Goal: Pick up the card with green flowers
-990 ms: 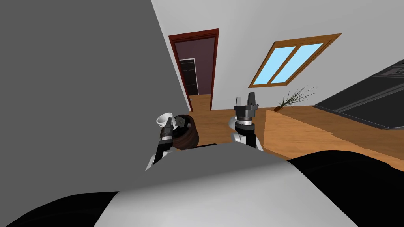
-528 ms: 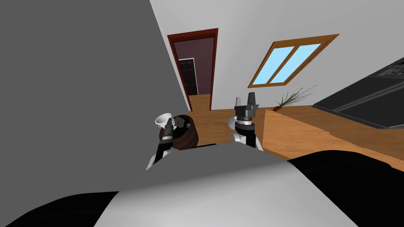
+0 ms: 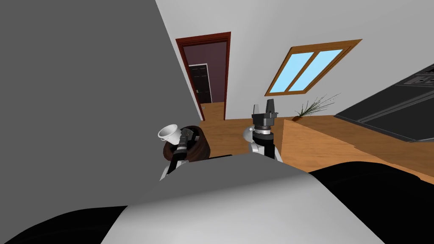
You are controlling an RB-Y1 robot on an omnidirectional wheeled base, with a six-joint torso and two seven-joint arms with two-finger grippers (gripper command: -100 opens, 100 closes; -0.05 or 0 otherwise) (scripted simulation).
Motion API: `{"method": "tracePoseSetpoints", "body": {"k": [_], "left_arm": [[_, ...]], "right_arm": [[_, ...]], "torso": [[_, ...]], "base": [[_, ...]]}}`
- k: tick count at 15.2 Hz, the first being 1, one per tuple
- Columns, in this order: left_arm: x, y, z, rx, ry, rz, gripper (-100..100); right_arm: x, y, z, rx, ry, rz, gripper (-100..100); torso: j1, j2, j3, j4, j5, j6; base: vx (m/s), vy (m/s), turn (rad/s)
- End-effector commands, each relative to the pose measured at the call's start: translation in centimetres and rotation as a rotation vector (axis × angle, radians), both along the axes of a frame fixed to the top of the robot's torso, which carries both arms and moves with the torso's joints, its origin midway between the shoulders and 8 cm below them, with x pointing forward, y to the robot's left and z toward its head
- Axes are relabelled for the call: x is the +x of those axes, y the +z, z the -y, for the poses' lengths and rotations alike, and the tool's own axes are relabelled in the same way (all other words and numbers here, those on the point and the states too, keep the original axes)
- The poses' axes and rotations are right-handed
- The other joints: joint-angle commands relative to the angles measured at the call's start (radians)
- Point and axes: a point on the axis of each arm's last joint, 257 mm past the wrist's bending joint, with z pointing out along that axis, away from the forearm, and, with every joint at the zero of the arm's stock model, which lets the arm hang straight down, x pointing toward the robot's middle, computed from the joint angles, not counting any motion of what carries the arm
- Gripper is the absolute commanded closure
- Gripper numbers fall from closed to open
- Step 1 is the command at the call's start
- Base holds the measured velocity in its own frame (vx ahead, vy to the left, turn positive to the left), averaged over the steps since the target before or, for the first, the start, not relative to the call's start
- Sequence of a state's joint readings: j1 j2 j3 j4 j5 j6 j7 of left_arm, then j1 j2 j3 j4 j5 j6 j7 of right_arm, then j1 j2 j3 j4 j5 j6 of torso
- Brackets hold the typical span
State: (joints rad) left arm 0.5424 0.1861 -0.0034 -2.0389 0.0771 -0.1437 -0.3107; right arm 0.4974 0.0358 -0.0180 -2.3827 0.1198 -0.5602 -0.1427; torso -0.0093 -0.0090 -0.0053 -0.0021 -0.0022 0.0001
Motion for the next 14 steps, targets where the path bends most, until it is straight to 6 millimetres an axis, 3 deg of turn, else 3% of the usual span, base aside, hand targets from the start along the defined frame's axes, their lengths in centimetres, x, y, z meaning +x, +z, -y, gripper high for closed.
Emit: {"method": "tracePoseSetpoints", "body": {"k": [1,4,7,8,9,10,11,14], "left_arm": [[0.1,-1.8,-0.8,0.002,0.016,-0.056,-100],[0.1,-4.7,-1.9,0.005,0.038,-0.141,-100],[0.0,-6.2,-2.4,0.007,0.049,-0.187,-100],[-0.1,-7.9,-3.1,0.008,0.061,-0.235,-100],[-0.1,-7.9,-3.1,0.008,0.061,-0.235,-100],[-0.4,-9.6,-3.7,0.010,0.073,-0.285,-100],[-0.4,-9.6,-3.7,0.010,0.073,-0.285,-100],[-1.2,-13.1,-5.1,0.012,0.098,-0.390,-100]], "right_arm": [[0.0,0.0,0.0,0.000,0.000,0.000,0],[0.0,0.0,0.0,0.000,0.000,0.000,0],[0.0,0.0,0.0,0.000,0.000,0.000,0],[0.0,0.0,0.0,0.000,0.000,0.000,0],[0.0,0.0,0.0,0.000,0.000,0.000,0],[0.0,0.0,0.0,0.000,0.000,0.000,0],[0.0,0.0,0.0,0.000,0.000,0.000,0],[0.0,0.0,0.0,0.000,0.000,0.000,0]], "torso": [[0.000,0.000,0.000,0.000,0.000,0.000],[-0.001,-0.001,0.000,0.000,0.000,0.000],[0.001,0.000,0.000,0.000,0.000,0.000],[0.003,0.000,0.000,0.000,0.001,0.000],[0.003,0.000,0.000,0.000,0.001,0.000],[0.003,0.000,0.000,0.000,0.001,0.000],[0.002,-0.001,0.000,0.000,0.001,0.000],[0.001,0.001,0.000,0.000,0.000,0.000]], "base": [[0.098,-0.121,0.005],[0.108,-0.152,0.012],[0.094,-0.107,0.015],[0.110,-0.096,0.009],[0.105,-0.106,0.015],[0.112,-0.113,0.023],[0.109,-0.113,0.017],[0.094,-0.130,0.022]]}}
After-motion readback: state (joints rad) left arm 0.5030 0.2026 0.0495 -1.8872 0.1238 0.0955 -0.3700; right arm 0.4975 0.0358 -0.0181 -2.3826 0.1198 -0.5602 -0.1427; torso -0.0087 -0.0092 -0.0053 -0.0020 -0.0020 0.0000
